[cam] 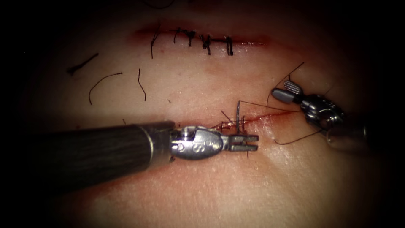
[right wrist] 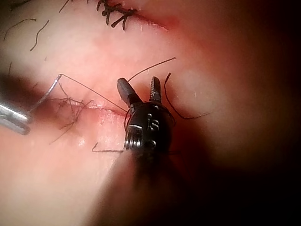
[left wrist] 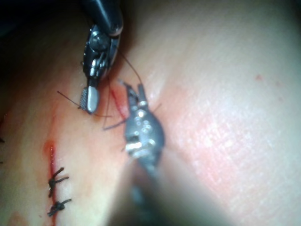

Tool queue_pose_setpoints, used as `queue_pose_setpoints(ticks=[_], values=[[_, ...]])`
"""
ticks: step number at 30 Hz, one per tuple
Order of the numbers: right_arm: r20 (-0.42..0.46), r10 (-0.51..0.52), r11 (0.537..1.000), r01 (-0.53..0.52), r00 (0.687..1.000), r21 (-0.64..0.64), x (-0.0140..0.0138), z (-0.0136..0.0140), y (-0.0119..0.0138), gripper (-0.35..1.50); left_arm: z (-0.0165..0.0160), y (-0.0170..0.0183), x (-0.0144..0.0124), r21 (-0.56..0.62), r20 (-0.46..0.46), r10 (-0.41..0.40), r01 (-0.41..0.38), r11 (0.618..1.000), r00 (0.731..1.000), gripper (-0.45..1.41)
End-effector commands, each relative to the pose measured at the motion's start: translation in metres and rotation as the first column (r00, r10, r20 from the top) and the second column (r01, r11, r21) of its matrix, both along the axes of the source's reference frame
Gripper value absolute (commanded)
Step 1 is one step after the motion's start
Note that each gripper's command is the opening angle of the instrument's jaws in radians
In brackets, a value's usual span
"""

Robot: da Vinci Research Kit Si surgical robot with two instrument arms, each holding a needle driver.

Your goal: Wound Closure

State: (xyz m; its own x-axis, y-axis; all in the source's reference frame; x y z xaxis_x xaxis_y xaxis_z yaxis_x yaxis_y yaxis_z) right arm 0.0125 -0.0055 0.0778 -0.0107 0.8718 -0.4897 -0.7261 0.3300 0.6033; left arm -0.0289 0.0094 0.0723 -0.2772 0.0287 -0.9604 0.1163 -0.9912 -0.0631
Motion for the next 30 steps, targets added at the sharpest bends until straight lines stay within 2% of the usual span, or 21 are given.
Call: queue_pose_setpoints(ticks=[1, 9, 12, 13, 14, 15, 16, 23, 30], values=[[-0.005, -0.001, 1.000, 0.001, 1.000, 0.002, 0.0013, 0.0006, -0.0001, 0.98, 0.0006, -0.0003, -0.0005, 0.001, 0.002, 0.001, -0.001, 1.000, 1.000, -0.45], [-0.010, -0.001, 1.000, 0.001, 1.000, 0.014, 0.0022, 0.0003, 0.0014, 0.99, 0.0006, -0.0004, -0.0002, 0.001, 0.004, 0.004, -0.004, 1.000, 1.000, -0.45], [-0.010, -0.002, 1.000, 0.002, 1.000, 0.015, 0.0022, 0.0004, 0.0017, 0.91, 0.0006, -0.0004, -0.0001, 0.002, 0.006, 0.007, -0.007, 1.000, 1.000, -0.45], [-0.012, -0.006, 1.000, 0.006, 1.000, 0.016, 0.0022, 0.0004, 0.0016, 0.73, 0.0006, -0.0004, -0.0001, 0.002, 0.006, 0.007, -0.007, 1.000, 1.000, -0.45], [-0.021, -0.013, 1.000, 0.014, 1.000, 0.017, 0.0021, 0.0005, 0.0015, 0.31, 0.0006, -0.0004, -0.0001, 0.002, 0.006, 0.007, -0.007, 1.000, 1.000, -0.45], [-0.018, -0.023, 1.000, 0.023, 1.000, 0.016, 0.0020, 0.0004, 0.0014, -0.20, 0.0006, -0.0004, -0.0001, 0.002, 0.006, 0.007, -0.007, 1.000, 1.000, -0.45], [-0.008, -0.042, 0.999, 0.042, 0.999, 0.003, 0.0020, 0.0003, 0.0012, -0.35, 0.0006, -0.0004, 0.0000, 0.002, 0.007, 0.008, -0.008, 1.000, 1.000, -0.45], [0.028, -0.082, 0.996, 0.083, 0.996, -0.017, 0.0022, -0.0008, 0.0002, -0.35, 0.0008, 0.0013, 0.0005, 0.034, -0.021, -0.028, 0.029, 0.999, 0.999, -0.45], [0.064, -0.104, 0.993, 0.107, 0.992, -0.046, 0.0023, -0.0025, -0.0016, -0.35, 0.0015, 0.0076, 0.0015, 0.081, -0.070, -0.123, 0.129, 0.988, 0.990, -0.45]])
